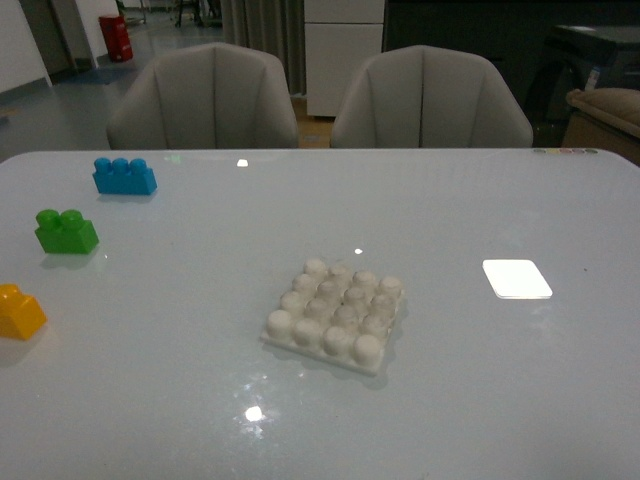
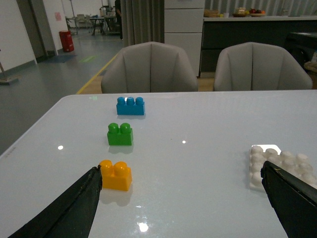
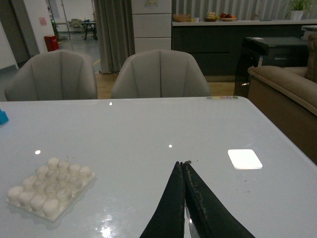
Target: Insert yellow block into base center
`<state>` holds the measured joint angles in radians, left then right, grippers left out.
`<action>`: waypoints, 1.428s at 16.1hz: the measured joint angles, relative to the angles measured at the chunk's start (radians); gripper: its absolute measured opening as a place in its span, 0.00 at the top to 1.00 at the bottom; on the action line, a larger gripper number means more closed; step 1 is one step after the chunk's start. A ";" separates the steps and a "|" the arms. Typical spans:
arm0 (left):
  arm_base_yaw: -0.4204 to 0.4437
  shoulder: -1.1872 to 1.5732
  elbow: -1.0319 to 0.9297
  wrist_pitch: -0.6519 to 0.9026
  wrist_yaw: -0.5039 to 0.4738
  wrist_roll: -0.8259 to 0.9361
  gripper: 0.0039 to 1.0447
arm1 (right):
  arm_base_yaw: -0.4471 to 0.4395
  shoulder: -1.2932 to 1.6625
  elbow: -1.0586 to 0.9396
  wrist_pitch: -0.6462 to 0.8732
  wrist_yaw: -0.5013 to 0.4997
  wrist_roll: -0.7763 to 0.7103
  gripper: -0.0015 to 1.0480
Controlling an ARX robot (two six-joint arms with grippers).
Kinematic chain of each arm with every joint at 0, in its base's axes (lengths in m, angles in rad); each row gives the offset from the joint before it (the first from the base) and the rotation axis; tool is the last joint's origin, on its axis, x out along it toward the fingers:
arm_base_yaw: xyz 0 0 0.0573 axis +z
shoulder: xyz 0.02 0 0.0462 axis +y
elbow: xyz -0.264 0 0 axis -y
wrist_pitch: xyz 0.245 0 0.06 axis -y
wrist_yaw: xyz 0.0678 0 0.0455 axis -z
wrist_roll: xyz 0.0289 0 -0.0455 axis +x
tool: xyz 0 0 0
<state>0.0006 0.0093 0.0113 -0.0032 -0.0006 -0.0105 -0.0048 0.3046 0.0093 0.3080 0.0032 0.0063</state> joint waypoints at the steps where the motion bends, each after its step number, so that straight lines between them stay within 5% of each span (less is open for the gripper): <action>1: 0.000 0.000 0.000 0.000 0.000 0.000 0.06 | 0.000 -0.021 0.000 -0.019 0.000 0.000 0.98; 8: 0.000 0.000 0.000 0.000 0.000 0.000 0.06 | 0.000 -0.134 0.000 -0.135 0.000 0.000 0.98; 10: 0.000 0.000 0.000 0.000 0.000 0.000 0.06 | 0.000 -0.280 0.000 -0.318 -0.002 0.000 0.98; 13: 0.000 0.000 0.000 0.000 0.000 0.000 0.06 | 0.000 -0.300 0.001 -0.315 -0.003 0.000 0.98; 17: 0.000 0.000 0.000 0.000 0.000 0.000 0.06 | 0.000 -0.300 0.001 -0.312 -0.003 -0.001 0.52; 20: 0.028 0.244 0.151 -0.213 0.022 -0.063 0.06 | 0.000 -0.300 0.001 -0.311 -0.003 -0.001 0.19; 23: 0.113 0.418 0.218 -0.011 0.119 -0.062 0.06 | 0.000 -0.300 0.001 -0.311 -0.003 -0.001 0.06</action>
<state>0.1131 0.4278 0.2295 -0.0147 0.1188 -0.0727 -0.0048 0.0044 0.0101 -0.0032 0.0002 0.0055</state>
